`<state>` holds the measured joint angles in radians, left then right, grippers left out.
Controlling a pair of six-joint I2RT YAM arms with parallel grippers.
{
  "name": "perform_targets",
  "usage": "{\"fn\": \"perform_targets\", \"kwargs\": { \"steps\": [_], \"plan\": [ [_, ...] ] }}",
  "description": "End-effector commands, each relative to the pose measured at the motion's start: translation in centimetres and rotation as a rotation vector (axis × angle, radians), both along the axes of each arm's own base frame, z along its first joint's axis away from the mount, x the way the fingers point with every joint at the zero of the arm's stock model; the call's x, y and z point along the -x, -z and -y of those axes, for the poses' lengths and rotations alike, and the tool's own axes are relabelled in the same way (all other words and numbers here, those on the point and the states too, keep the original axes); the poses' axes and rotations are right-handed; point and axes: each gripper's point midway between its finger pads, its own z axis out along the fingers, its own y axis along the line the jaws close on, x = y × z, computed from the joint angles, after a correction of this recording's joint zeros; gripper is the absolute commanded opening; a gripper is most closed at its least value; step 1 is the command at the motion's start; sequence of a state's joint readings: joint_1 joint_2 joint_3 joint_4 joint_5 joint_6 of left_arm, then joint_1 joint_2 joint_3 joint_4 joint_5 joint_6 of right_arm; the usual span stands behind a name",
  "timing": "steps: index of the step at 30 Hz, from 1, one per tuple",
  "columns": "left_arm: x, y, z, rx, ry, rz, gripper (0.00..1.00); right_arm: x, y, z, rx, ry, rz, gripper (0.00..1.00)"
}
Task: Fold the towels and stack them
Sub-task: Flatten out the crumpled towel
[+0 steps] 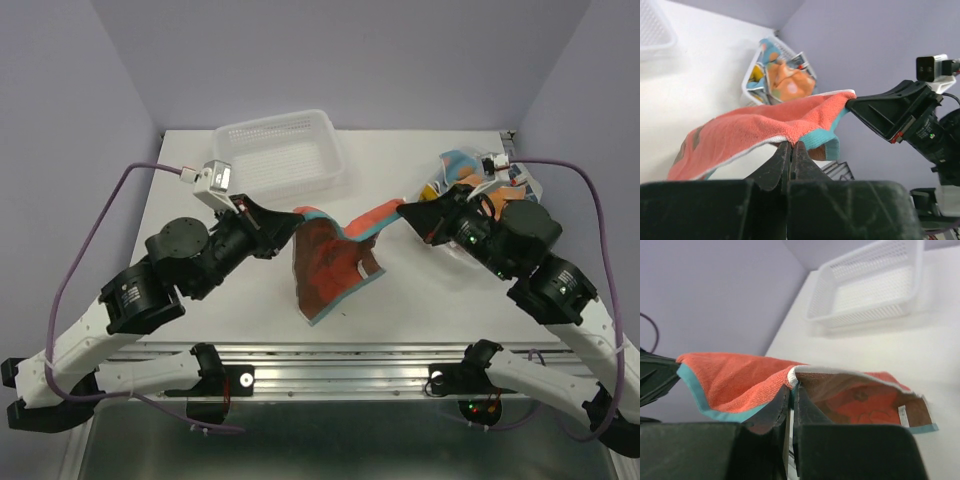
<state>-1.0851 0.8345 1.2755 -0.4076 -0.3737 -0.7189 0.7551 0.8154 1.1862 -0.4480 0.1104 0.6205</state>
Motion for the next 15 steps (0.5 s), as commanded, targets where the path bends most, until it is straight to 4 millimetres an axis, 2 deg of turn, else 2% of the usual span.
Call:
{"fn": "perform_targets", "kwargs": {
  "steps": [1, 4, 8, 11, 15],
  "plan": [
    [2.7, -5.2, -0.3, 0.081, 0.145, 0.128, 0.00, 3.8, -7.1, -1.6, -0.110, -0.214, 0.155, 0.01],
    [4.3, -7.7, -0.7, 0.167, 0.206, 0.183, 0.00, 5.6, -9.8, -1.6, -0.156, -0.287, 0.206, 0.01],
    [6.6, -8.4, 0.1, 0.200, 0.342, 0.203, 0.00, 8.1, -12.3, -1.5, -0.208, -0.381, 0.249, 0.01],
    [7.7, -8.6, 0.7, 0.212, 0.414, 0.213, 0.00, 9.8, -13.3, -1.4, -0.246, -0.447, 0.258, 0.01],
    [8.0, -9.0, 0.8, 0.222, 0.428, 0.214, 0.00, 10.6, -13.5, -1.2, -0.264, -0.470, 0.250, 0.01]
  ]
}}
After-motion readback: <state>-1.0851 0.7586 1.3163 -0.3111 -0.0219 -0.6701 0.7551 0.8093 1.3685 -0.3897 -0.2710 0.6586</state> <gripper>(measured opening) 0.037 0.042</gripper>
